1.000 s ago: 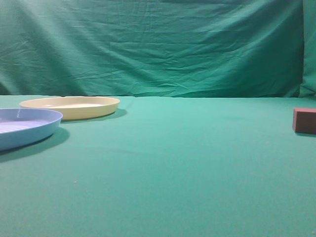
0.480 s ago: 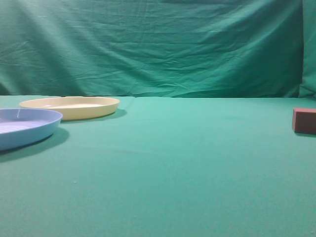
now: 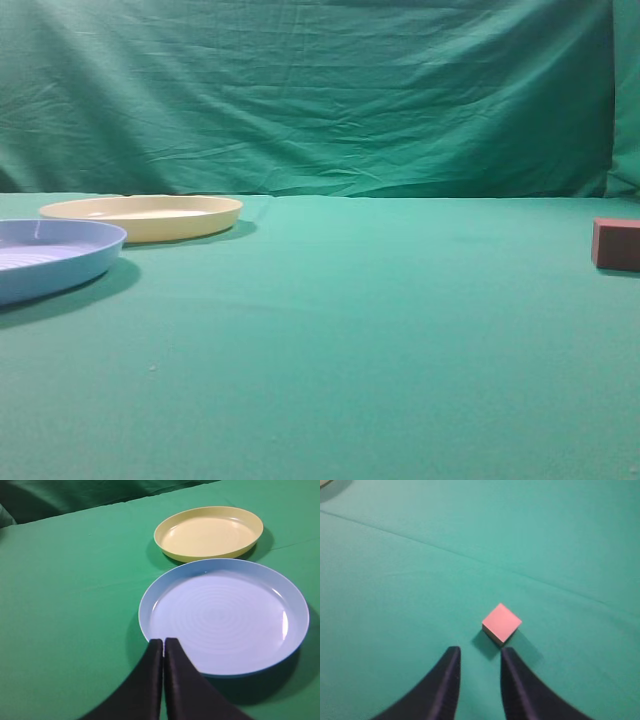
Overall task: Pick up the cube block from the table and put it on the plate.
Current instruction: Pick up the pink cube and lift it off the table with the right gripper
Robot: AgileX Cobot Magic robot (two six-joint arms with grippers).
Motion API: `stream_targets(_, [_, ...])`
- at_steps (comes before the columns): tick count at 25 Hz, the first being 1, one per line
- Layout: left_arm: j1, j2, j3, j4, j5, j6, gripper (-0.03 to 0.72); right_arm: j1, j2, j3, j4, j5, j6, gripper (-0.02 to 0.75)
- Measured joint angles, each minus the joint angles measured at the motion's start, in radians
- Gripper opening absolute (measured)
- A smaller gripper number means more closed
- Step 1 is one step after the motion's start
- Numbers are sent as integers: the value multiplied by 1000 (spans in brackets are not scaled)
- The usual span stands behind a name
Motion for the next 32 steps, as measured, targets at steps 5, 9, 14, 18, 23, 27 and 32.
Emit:
stream_targets(5, [0,0,0,0,0,0,0,15,144,-66,2,-20,62,531])
stream_targets(9, [0,0,0,0,0,0,0,15,256,-79,2,-47,93,646])
stream_targets(14, [0,0,0,0,0,0,0,15,395,-84,2,-127,112,646])
stream_targets(18, [0,0,0,0,0,0,0,15,485,-87,2,-217,116,646])
stream_targets(23, [0,0,0,0,0,0,0,15,561,-87,4,-273,116,598])
stream_targets(27, [0,0,0,0,0,0,0,15,597,-87,4,-299,116,426])
stream_targets(32, [0,0,0,0,0,0,0,15,602,-142,3,-257,116,307])
